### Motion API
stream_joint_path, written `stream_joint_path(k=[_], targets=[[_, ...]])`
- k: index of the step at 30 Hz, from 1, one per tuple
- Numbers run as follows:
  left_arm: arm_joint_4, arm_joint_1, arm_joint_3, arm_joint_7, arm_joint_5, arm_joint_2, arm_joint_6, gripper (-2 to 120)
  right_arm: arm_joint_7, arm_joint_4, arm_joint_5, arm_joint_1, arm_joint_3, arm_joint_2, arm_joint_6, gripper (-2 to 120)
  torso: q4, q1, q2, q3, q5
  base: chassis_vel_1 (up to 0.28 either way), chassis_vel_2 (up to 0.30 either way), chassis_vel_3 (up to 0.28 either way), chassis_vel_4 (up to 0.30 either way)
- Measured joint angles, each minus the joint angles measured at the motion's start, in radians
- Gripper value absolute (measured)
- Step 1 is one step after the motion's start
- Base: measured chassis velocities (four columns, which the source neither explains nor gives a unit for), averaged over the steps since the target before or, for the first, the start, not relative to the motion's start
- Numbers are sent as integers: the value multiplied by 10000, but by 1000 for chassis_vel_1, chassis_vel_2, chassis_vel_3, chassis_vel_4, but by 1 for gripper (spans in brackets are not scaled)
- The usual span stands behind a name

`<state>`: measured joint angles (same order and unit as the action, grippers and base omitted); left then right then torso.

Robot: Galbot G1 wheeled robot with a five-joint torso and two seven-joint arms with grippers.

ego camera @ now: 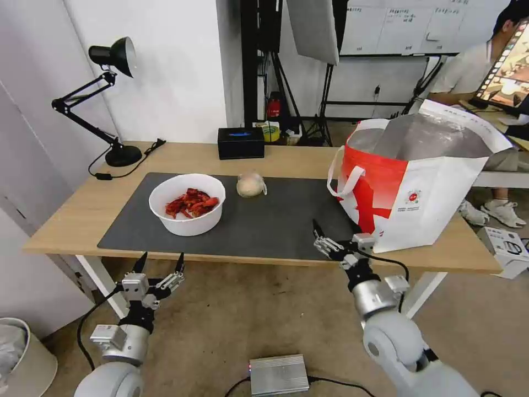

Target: Pick up the trash from the table and place it into the takeout bag.

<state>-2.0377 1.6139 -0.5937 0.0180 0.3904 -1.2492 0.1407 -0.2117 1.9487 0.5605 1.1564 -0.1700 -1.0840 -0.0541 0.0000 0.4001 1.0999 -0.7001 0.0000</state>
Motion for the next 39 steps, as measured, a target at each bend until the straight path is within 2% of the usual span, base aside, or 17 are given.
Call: stream_joint_path(k=[6,9,10,20,27,35,39], targets=[[-43,64,-136,-3,-2,-58,0,100,-226,-827,456,-1778,912,17,244,100,1,0,0,0,0,0,0,0,0],[-99,168,-272,-6,-1,-86,2,100,-285,-1765,733,-3086,1681,-169,305,100,1,0,1,0,1,0,0,0,0],[-99,168,-272,-6,-1,-86,2,100,-285,-1765,733,-3086,1681,-169,305,100,1,0,1,0,1,0,0,0,0],[-198,333,-542,-41,59,25,102,100,-265,-4734,1337,-6308,3326,-1186,301,100,2,1,0,0,-1,0,0,0,0],[-327,380,-548,-39,53,-130,101,100,-105,-6335,1343,-7542,3901,-1693,166,100,0,1,0,0,-1,0,0,0,0],[-370,444,-494,-44,-47,-248,100,100,289,-7530,1389,-8288,4546,-2156,72,100,0,1,0,1,0,0,0,0,0],[-451,536,-483,-53,-125,-302,100,100,434,-8218,1298,-8612,4717,-2715,-15,100,0,0,0,1,0,0,0,0,0]])
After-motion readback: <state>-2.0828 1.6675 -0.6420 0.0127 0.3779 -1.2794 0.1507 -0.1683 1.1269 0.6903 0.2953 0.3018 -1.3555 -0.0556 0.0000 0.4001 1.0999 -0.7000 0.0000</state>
